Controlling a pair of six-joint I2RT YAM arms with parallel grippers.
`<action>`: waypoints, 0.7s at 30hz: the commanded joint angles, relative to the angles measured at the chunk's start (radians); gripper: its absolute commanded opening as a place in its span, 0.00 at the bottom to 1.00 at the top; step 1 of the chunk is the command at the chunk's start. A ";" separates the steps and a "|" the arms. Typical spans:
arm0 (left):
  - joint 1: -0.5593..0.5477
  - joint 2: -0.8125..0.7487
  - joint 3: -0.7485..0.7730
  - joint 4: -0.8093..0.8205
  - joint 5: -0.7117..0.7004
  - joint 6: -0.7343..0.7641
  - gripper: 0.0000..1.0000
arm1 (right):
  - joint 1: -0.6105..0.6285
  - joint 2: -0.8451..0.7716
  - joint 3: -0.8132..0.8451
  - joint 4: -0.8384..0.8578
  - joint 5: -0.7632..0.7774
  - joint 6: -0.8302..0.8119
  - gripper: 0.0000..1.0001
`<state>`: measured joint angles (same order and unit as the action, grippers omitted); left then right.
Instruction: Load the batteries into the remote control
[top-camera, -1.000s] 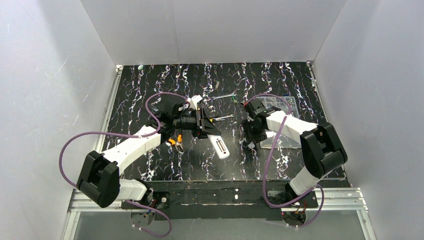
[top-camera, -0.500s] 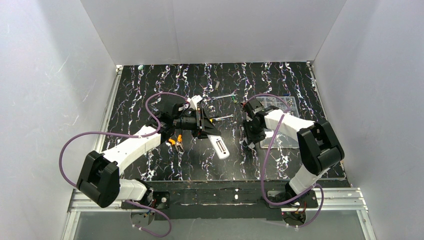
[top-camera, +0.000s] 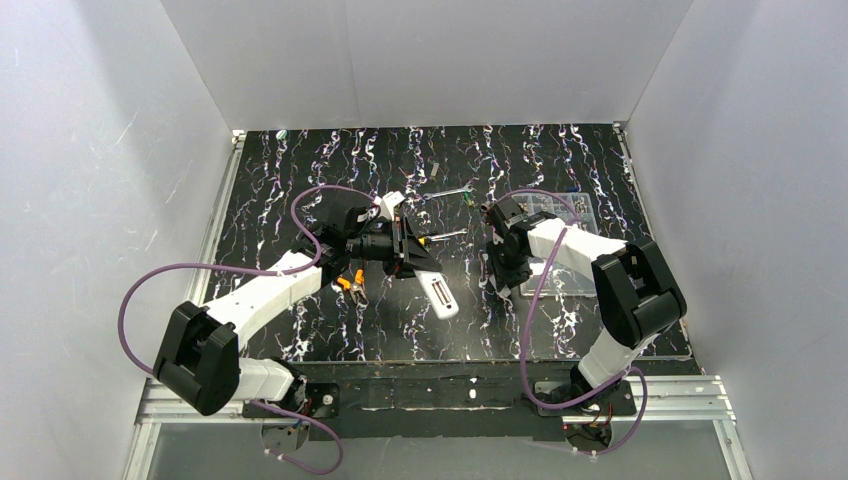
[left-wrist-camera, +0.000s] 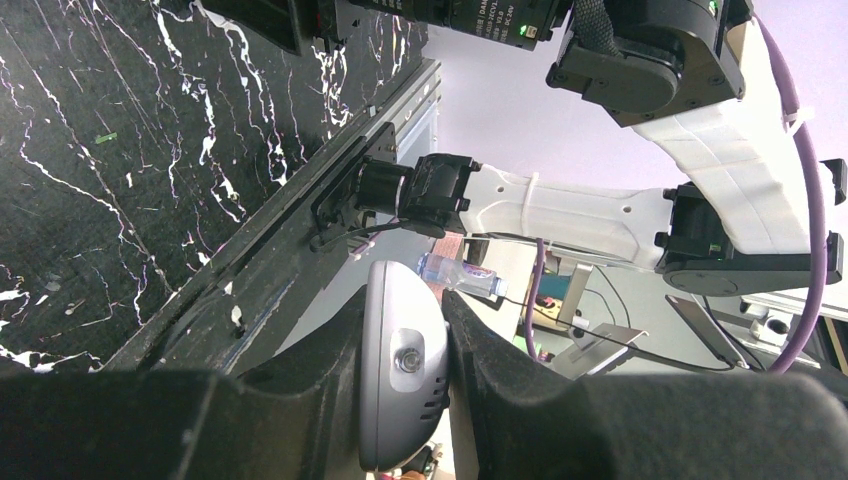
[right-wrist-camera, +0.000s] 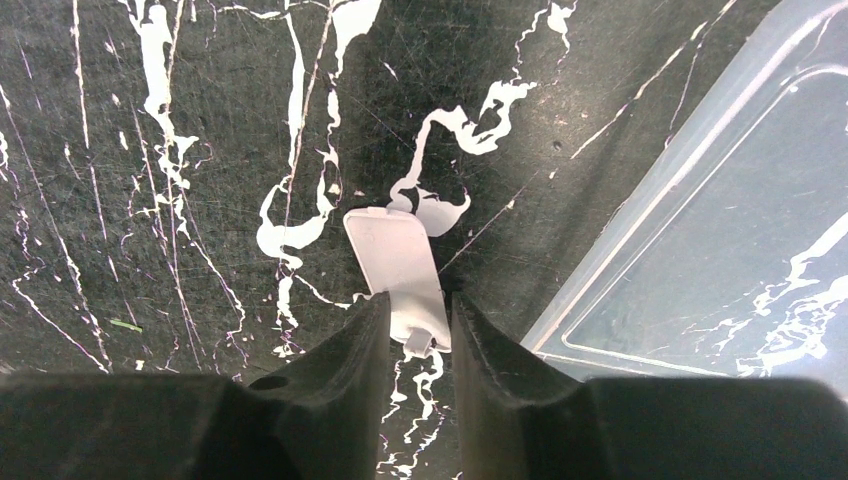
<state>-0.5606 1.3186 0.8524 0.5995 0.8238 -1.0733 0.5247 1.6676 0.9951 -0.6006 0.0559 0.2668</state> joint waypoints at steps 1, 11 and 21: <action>-0.005 -0.032 0.017 -0.002 0.042 0.015 0.00 | -0.002 0.016 0.023 -0.015 -0.027 0.008 0.31; -0.005 -0.030 0.012 0.000 0.040 0.010 0.00 | 0.008 -0.064 0.045 -0.036 -0.067 -0.015 0.12; -0.005 -0.050 0.033 -0.043 0.046 0.031 0.00 | 0.053 -0.077 0.160 -0.141 0.050 -0.002 0.01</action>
<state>-0.5606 1.3182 0.8524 0.5880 0.8230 -1.0687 0.5495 1.5990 1.0752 -0.6727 0.0326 0.2581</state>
